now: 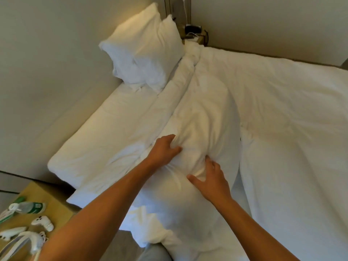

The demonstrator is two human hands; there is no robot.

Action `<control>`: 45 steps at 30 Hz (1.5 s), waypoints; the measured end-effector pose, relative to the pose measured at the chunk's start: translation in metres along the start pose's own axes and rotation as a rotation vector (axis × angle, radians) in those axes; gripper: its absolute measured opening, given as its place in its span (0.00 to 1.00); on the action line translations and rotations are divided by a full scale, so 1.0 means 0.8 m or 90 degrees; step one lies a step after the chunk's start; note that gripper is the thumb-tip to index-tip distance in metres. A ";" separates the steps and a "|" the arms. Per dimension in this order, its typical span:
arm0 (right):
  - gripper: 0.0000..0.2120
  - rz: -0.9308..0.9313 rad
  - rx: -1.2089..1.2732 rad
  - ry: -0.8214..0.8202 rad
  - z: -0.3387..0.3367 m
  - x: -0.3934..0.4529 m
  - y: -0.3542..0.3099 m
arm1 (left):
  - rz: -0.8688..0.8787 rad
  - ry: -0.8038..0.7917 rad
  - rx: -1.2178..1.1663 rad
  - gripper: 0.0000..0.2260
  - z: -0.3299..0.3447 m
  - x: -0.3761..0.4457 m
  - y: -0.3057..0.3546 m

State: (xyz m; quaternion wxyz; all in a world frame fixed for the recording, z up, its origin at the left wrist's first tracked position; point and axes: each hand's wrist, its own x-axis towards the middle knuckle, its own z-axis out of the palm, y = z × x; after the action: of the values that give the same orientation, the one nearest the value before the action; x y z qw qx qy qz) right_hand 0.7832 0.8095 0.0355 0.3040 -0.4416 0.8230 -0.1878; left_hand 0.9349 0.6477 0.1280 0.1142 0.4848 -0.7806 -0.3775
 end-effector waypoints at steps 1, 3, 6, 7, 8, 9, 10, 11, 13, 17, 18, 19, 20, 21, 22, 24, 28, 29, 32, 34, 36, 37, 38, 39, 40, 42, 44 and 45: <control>0.50 -0.016 -0.001 0.011 -0.007 -0.003 -0.010 | 0.025 0.002 0.022 0.13 -0.018 -0.007 0.012; 0.40 -0.066 0.019 0.079 -0.020 -0.011 -0.028 | 0.079 0.013 0.076 0.13 -0.051 -0.023 0.030; 0.30 -0.162 0.103 0.242 -0.048 -0.009 -0.055 | 0.143 0.033 0.155 0.13 -0.094 -0.052 0.038; 0.30 -0.197 0.125 0.285 -0.059 -0.004 -0.064 | 0.160 0.041 0.174 0.13 -0.107 -0.063 0.036; 0.31 -0.236 0.136 0.313 -0.069 0.002 -0.074 | 0.171 0.048 0.189 0.12 -0.119 -0.073 0.032; 0.33 -0.275 0.133 0.315 -0.077 0.009 -0.083 | 0.174 0.056 0.198 0.12 -0.129 -0.083 0.025; 0.36 -0.307 0.117 0.288 -0.082 0.016 -0.092 | 0.169 0.064 0.206 0.11 -0.138 -0.094 0.015; 0.39 -0.329 0.085 0.239 -0.082 0.024 -0.101 | 0.159 0.072 0.216 0.12 -0.146 -0.104 0.003; 0.43 -0.348 -0.002 0.112 -0.072 0.035 -0.114 | 0.128 0.082 0.233 0.12 -0.155 -0.126 -0.028; 0.49 -0.376 -0.129 -0.050 -0.032 0.045 -0.123 | 0.069 0.083 0.238 0.12 -0.155 -0.167 -0.092; 0.50 -0.383 -0.149 -0.058 -0.025 0.048 -0.124 | 0.053 0.088 0.238 0.12 -0.155 -0.173 -0.106; 0.51 -0.391 -0.167 -0.057 -0.018 0.051 -0.126 | 0.037 0.096 0.237 0.12 -0.155 -0.179 -0.118; 0.50 -0.398 -0.181 -0.050 -0.013 0.053 -0.126 | 0.018 0.108 0.233 0.11 -0.157 -0.183 -0.129; 0.49 -0.405 -0.191 -0.038 -0.008 0.054 -0.125 | -0.001 0.123 0.227 0.11 -0.158 -0.186 -0.139; 0.48 -0.410 -0.197 -0.024 -0.005 0.055 -0.123 | -0.016 0.138 0.220 0.10 -0.160 -0.188 -0.147; 0.44 -0.417 -0.207 0.011 0.001 0.057 -0.113 | -0.032 0.158 0.210 0.09 -0.163 -0.189 -0.163; 0.40 -0.417 -0.268 0.128 0.002 0.067 -0.100 | -0.028 0.161 0.216 0.09 -0.163 -0.187 -0.180; 0.39 -0.416 -0.286 0.147 0.002 0.071 -0.100 | -0.026 0.163 0.219 0.09 -0.163 -0.185 -0.182; 0.39 -0.409 -0.300 0.152 -0.002 0.084 -0.096 | -0.031 0.175 0.232 0.09 -0.163 -0.179 -0.186; 0.39 -0.389 -0.287 0.138 -0.008 0.095 -0.088 | -0.035 0.188 0.240 0.10 -0.163 -0.175 -0.188; 0.41 -0.340 -0.283 0.120 -0.016 0.108 -0.077 | -0.042 0.193 0.249 0.10 -0.163 -0.170 -0.187; 0.42 -0.312 -0.292 0.108 -0.019 0.112 -0.070 | -0.044 0.192 0.251 0.10 -0.162 -0.167 -0.187; 0.42 -0.295 -0.303 0.103 -0.022 0.116 -0.064 | -0.045 0.189 0.250 0.10 -0.161 -0.163 -0.186; 0.42 -0.293 -0.317 0.107 -0.022 0.119 -0.058 | -0.046 0.186 0.251 0.09 -0.159 -0.159 -0.184; 0.42 -0.301 -0.330 0.116 -0.022 0.120 -0.055 | -0.047 0.183 0.252 0.09 -0.156 -0.155 -0.183; 0.39 -0.321 -0.340 0.126 -0.018 0.121 -0.051 | -0.048 0.179 0.252 0.09 -0.151 -0.149 -0.180; 0.35 -0.321 -0.311 0.100 -0.014 0.119 -0.049 | -0.044 0.166 0.253 0.08 -0.144 -0.141 -0.177; 0.32 -0.312 -0.282 0.074 -0.013 0.117 -0.047 | -0.042 0.149 0.254 0.06 -0.140 -0.138 -0.175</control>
State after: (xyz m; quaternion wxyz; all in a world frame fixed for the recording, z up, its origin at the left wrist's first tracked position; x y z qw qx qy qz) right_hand 0.7595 0.7107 0.0336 0.0990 -0.6699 0.7294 -0.0968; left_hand 1.1456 0.6530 0.1275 0.0930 0.5635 -0.8050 -0.1605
